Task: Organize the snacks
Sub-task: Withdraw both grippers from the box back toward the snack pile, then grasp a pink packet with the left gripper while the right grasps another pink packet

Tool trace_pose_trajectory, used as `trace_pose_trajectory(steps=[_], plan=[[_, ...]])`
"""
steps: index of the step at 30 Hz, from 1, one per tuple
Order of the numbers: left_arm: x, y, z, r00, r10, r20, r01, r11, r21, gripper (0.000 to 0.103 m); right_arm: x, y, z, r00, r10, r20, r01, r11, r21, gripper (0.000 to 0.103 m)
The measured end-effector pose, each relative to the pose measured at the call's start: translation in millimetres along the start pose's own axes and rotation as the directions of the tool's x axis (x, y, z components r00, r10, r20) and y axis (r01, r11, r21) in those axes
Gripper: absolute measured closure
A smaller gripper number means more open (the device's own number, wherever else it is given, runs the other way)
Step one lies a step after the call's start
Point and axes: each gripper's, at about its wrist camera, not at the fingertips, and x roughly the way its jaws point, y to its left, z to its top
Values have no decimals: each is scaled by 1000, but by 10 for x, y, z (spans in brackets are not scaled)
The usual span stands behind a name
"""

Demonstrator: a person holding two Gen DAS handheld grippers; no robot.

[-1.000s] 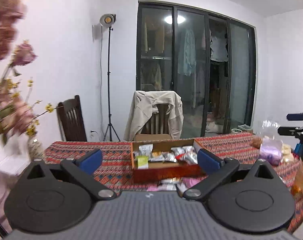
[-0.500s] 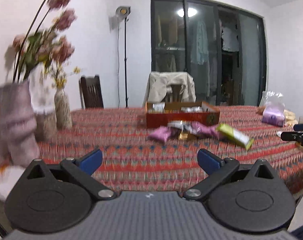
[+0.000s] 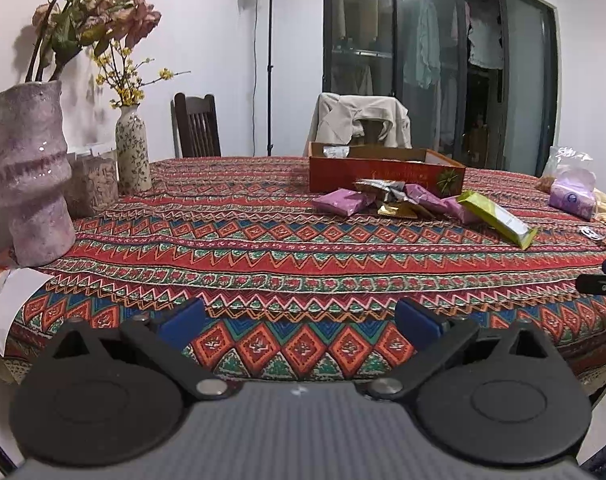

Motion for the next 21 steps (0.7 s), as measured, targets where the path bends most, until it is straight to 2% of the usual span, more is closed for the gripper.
trace_pose_trajectory(steps=[7, 12, 17, 21], plan=[[267, 30, 115, 1000, 6, -31, -6, 1000, 7, 0, 166, -86, 84, 1000, -3, -23, 4, 999, 32, 0], [598, 2, 359, 1000, 6, -24, -5, 999, 39, 0, 332, -132, 285, 1000, 3, 16, -3, 999, 43, 0], [1033, -128, 712, 999, -54, 5, 53, 994, 95, 0, 623, -166, 634, 998, 24, 58, -25, 999, 22, 0], [1546, -292, 1006, 993, -115, -11, 115, 980, 164, 0, 984, -193, 931, 998, 45, 50, -46, 999, 26, 2]])
